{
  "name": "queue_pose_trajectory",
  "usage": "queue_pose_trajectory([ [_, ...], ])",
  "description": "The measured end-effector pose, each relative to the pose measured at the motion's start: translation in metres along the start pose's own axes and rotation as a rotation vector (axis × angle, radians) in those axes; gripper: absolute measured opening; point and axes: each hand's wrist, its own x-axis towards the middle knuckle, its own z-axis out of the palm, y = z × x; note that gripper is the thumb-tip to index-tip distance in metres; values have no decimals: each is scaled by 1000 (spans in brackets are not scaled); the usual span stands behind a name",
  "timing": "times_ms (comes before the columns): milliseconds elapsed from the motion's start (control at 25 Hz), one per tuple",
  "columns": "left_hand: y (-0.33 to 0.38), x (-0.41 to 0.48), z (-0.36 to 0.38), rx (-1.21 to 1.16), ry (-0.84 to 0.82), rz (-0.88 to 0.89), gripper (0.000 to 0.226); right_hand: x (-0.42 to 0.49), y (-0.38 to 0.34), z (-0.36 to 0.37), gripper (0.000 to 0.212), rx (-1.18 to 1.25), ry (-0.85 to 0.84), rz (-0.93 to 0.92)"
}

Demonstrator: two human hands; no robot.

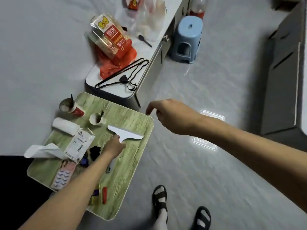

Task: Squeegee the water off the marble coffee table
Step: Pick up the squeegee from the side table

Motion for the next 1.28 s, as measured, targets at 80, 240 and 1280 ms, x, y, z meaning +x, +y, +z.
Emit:
queue_pose_trajectory([
  [80, -19, 47, 30, -21, 15, -79, 64, 35, 22, 40, 43, 41, -38, 22],
  [240, -48, 106, 82, 103, 52, -230, 57, 65, 65, 110, 41, 136, -136, 99],
  [1280, 522, -170, -139, -773, -430, 553, 12, -122, 177, -235, 40, 393, 453, 431],
])
